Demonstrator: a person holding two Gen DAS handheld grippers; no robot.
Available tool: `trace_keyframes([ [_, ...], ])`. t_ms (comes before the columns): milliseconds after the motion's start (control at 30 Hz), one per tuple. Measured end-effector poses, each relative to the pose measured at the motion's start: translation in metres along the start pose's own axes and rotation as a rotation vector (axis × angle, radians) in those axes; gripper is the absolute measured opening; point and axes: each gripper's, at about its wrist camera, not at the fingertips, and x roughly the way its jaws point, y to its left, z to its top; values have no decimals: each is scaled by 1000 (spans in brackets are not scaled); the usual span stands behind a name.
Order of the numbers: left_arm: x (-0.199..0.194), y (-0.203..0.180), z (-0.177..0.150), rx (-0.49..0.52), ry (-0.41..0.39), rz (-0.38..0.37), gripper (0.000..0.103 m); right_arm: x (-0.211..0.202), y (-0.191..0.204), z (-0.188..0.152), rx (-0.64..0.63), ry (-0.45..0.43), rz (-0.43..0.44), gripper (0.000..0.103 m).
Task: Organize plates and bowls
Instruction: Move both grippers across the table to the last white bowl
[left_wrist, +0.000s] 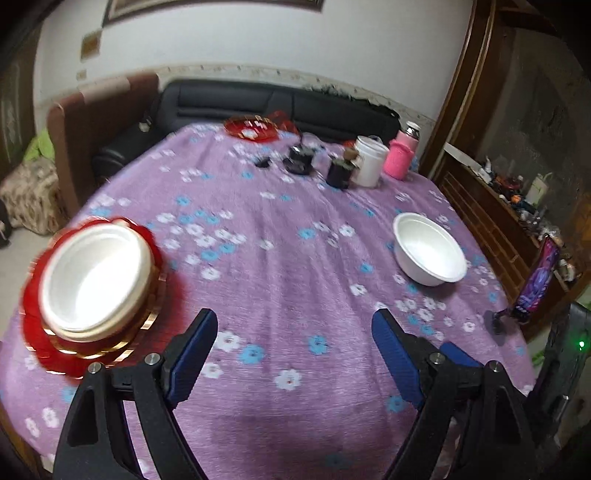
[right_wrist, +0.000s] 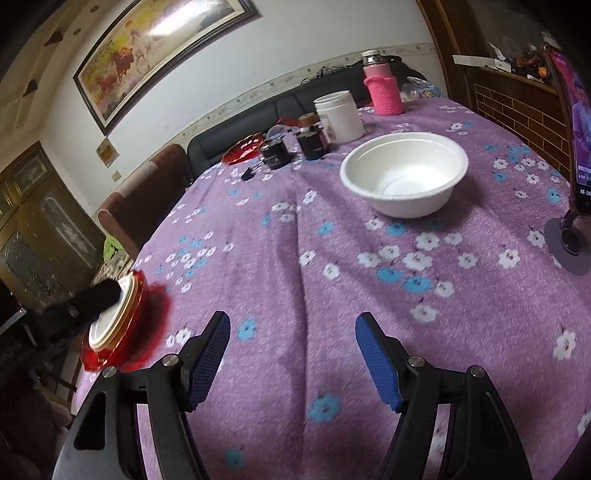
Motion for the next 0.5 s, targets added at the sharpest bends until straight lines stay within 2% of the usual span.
trace_keyframes([
  [200, 27, 2, 17, -47, 31, -38, 85, 4, -34, 32, 68, -34, -61, 75],
  [333, 52, -7, 33, -73, 59, -69, 85, 5, -53, 59, 115, -103, -119, 75],
  [500, 79, -38, 60, -41, 55, -83, 85, 18, -67, 98, 63, -152, -271, 75],
])
